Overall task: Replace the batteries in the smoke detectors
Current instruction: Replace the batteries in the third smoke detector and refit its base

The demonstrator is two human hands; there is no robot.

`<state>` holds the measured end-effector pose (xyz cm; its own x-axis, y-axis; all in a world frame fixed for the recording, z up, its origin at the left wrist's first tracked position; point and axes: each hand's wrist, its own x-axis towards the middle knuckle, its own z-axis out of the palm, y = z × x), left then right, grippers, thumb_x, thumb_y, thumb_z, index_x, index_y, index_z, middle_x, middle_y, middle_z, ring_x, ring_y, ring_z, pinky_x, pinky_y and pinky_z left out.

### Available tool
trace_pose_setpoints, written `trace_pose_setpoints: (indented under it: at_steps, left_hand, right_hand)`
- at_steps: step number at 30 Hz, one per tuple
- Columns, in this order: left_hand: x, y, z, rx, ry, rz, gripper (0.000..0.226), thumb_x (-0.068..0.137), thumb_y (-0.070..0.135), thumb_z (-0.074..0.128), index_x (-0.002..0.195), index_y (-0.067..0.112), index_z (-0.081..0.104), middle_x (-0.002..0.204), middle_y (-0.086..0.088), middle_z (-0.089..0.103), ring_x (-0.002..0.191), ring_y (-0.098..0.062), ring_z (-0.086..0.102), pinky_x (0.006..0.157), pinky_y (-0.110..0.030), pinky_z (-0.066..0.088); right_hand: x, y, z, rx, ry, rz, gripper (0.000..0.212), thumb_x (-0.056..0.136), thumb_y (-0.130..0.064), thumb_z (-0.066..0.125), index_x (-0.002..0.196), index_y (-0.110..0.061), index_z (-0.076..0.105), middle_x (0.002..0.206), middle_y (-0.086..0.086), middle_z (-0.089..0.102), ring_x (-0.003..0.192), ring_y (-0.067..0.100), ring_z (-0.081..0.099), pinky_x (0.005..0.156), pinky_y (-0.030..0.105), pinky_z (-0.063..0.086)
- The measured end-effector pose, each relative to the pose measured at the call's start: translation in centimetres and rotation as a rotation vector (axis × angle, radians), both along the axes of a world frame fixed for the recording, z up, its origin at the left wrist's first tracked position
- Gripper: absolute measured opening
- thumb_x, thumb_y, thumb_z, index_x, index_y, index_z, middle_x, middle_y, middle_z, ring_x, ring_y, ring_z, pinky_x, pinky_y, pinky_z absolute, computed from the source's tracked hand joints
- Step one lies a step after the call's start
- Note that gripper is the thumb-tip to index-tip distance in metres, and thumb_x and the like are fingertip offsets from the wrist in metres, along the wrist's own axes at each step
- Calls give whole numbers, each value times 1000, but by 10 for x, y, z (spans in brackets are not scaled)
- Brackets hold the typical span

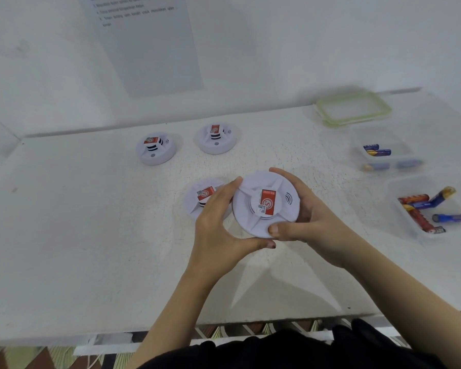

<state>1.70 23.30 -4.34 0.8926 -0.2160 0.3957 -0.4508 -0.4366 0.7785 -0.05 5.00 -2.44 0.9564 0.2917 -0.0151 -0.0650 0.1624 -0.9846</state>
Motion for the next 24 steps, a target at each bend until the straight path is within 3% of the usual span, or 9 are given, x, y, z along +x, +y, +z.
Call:
trace_pose_setpoints:
  at_steps: [7, 10, 14, 21, 24]
  left_hand:
    - [-1, 3, -2, 20, -7, 2, 102, 51, 56, 82, 135, 10, 47, 129, 11, 52, 120, 16, 42, 105, -15, 37]
    - [-3, 3, -2, 14, -12, 0, 100, 51, 47, 87, 134, 6, 48, 129, 8, 53, 121, 15, 42, 105, -19, 39]
    - [-6, 2, -3, 19, -15, -9, 98, 51, 44, 87, 134, 8, 48, 128, 16, 50, 120, 18, 40, 103, -9, 35]
    - [-14, 0, -3, -32, 71, -63, 93, 53, 51, 84, 134, 25, 44, 130, 18, 53, 121, 2, 49, 100, -11, 39]
    - [-17, 0, -3, -62, 115, -70, 90, 54, 44, 89, 130, 39, 41, 128, 28, 53, 122, 4, 49, 97, -8, 40]
  right_hand:
    - [-5, -3, 1, 24, 35, 24, 70, 84, -11, 64, 138, -41, 31, 122, -17, 62, 112, 15, 62, 75, 28, 56]
    - [-7, -3, 2, 26, 43, 5, 65, 82, -18, 57, 137, -42, 32, 121, -18, 62, 111, 15, 62, 74, 28, 56]
    - [-9, -4, -2, 31, 49, 8, 65, 83, -17, 56, 138, -40, 32, 123, -15, 61, 111, 18, 62, 76, 31, 57]
    - [-13, -5, -12, 60, 84, 9, 63, 84, -17, 57, 139, -39, 35, 130, -6, 59, 112, 23, 62, 81, 39, 57]
    - [-16, -5, -16, 73, 90, 12, 60, 88, -16, 59, 139, -38, 35, 130, -4, 59, 112, 25, 62, 82, 41, 57]
